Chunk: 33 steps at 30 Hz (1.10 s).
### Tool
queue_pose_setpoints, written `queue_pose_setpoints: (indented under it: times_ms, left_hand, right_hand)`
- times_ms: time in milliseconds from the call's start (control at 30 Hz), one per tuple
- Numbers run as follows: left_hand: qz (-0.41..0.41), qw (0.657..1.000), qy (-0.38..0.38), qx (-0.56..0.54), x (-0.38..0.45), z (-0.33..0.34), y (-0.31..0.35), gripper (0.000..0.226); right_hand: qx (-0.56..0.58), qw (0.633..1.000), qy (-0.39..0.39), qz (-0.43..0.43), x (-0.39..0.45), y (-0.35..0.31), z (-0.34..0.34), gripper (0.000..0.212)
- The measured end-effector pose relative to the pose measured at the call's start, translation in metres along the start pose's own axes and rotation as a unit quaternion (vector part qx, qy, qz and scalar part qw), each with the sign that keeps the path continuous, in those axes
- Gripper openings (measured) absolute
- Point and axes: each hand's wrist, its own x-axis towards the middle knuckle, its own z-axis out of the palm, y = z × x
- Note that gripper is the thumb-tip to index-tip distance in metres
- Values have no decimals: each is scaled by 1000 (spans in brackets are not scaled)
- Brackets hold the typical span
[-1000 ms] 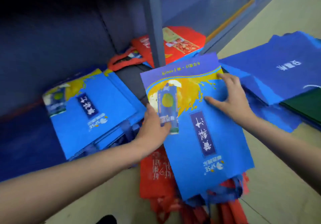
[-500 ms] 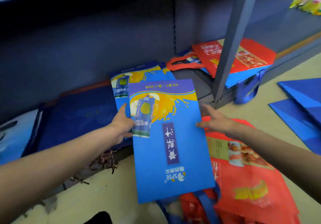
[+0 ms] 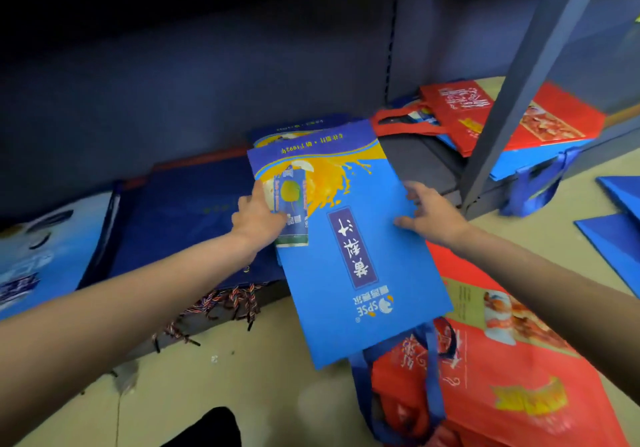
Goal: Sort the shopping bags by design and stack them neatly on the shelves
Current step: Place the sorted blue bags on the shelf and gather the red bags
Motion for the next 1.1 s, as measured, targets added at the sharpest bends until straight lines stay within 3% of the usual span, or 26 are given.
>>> queue_pose_setpoints:
  times_ms: [100, 167, 233, 367, 467, 500, 600, 667, 733, 800, 867, 933, 1000, 1100]
  left_hand:
    - [-60, 991, -109, 53, -14, 6, -1, 66]
    - [-70, 983, -138, 100, -20, 10, -3, 67]
    - [-64, 987, -129, 69, -20, 11, -4, 66]
    - [-98, 982, -115, -116, -23, 7, 4, 55]
    - [-113, 973, -108, -169, -22, 1, 14, 11]
    - [-114, 973, -96, -174, -19, 0, 16, 6]
    - [-91, 968, -76, -221, -10, -5, 32, 9]
    - [-32, 962, -44, -267, 5, -11, 48, 33]
    - [30, 975, -10, -219, 18, -20, 58, 57]
    - [57, 993, -4, -103, 25, -24, 53, 58]
    - [29, 995, -53, 81, 23, -18, 32, 60]
    - [-24, 972, -91, 217, 16, -8, 10, 58]
    - [-52, 970, -76, 227, 6, -2, -1, 60]
    - [-63, 984, -22, 166, -2, 2, -5, 61]
  right_hand:
    - [-61, 997, -45, 6, 1, 6, 10, 61]
    - [-68, 996, -60, 8, 1, 6, 8, 57]
    - [-56, 996, -64, 31, 2, 6, 4, 55]
    - [-27, 996, -55, 58, 2, 5, -2, 48]
    - [-6, 997, -25, 73, 3, -2, -6, 43]
    - [9, 997, -14, 80, 4, -4, -7, 42]
    - [55, 996, 14, 74, 14, -17, -10, 38]
    - [63, 996, 36, 46, 30, -31, -15, 38]
    - [76, 995, 49, 33, 47, -44, -22, 41]
    - [52, 998, 16, 18, 52, -50, -27, 47]
    - [-23, 995, -92, -28, 39, -47, -23, 58]
    - [-112, 968, -214, -62, 17, -37, -13, 77]
    - [-238, 926, -278, -90, -1, -26, -4, 99]
    - [-383, 871, -286, -110, -17, -15, -1, 120]
